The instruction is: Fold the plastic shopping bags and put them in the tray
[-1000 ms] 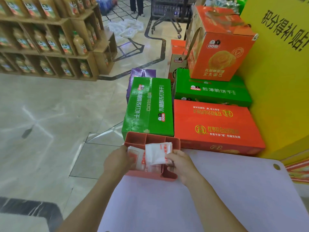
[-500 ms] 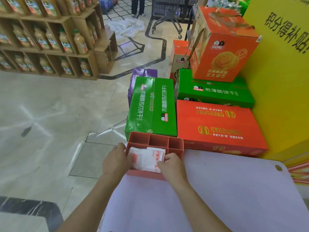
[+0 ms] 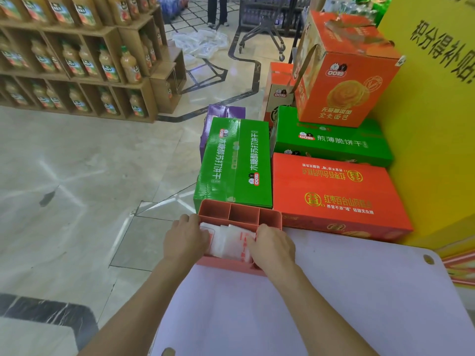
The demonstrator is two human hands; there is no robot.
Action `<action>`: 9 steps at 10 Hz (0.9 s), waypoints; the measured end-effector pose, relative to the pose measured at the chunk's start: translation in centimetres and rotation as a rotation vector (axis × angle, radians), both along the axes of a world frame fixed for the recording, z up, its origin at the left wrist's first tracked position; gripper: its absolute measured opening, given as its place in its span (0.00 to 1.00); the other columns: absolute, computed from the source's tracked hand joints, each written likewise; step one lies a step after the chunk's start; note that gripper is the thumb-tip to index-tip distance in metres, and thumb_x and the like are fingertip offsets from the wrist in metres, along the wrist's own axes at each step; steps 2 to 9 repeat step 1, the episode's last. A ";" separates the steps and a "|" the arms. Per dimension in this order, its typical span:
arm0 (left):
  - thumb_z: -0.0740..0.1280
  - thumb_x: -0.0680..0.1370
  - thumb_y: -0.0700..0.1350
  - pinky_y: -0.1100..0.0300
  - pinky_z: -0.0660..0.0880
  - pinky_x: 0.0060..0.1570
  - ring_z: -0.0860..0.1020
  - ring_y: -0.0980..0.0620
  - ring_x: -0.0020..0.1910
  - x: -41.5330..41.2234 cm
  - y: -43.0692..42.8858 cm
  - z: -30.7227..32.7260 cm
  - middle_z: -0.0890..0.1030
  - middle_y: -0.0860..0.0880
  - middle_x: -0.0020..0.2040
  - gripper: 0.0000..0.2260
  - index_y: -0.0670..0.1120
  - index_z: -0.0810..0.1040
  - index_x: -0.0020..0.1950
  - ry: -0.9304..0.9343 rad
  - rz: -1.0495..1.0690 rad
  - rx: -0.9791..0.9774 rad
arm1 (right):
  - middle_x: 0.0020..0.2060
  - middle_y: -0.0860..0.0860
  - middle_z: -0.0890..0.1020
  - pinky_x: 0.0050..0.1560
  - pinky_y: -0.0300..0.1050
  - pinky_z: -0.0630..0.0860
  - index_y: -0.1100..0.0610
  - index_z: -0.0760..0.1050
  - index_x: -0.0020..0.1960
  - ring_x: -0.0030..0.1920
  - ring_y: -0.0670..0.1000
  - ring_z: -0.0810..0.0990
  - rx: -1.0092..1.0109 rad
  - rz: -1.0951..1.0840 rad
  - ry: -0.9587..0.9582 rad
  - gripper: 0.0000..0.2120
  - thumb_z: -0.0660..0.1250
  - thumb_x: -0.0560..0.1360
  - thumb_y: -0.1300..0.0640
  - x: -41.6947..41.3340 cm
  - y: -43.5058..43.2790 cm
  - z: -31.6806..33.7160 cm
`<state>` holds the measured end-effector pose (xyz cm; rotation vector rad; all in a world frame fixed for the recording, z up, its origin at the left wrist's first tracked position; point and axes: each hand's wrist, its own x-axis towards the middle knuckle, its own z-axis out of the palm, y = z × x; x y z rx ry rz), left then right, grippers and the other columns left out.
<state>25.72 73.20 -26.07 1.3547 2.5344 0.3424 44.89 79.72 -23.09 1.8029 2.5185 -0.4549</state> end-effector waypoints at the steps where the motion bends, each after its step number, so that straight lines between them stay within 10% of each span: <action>1: 0.62 0.77 0.49 0.49 0.73 0.50 0.75 0.42 0.55 0.2 0.5 0.8 0.78 0.45 0.55 0.13 0.45 0.76 0.58 0.089 -0.036 -0.025 | 0.56 0.55 0.81 0.54 0.52 0.73 0.57 0.76 0.59 0.59 0.59 0.77 0.027 0.046 -0.054 0.17 0.59 0.82 0.45 0.4 0.7 1.0; 9: 0.62 0.77 0.49 0.49 0.73 0.50 0.75 0.42 0.55 0.2 0.5 0.8 0.78 0.45 0.55 0.13 0.45 0.76 0.58 0.089 -0.036 -0.025 | 0.56 0.55 0.81 0.54 0.52 0.73 0.57 0.76 0.59 0.59 0.59 0.77 0.027 0.046 -0.054 0.17 0.59 0.82 0.45 0.4 0.7 1.0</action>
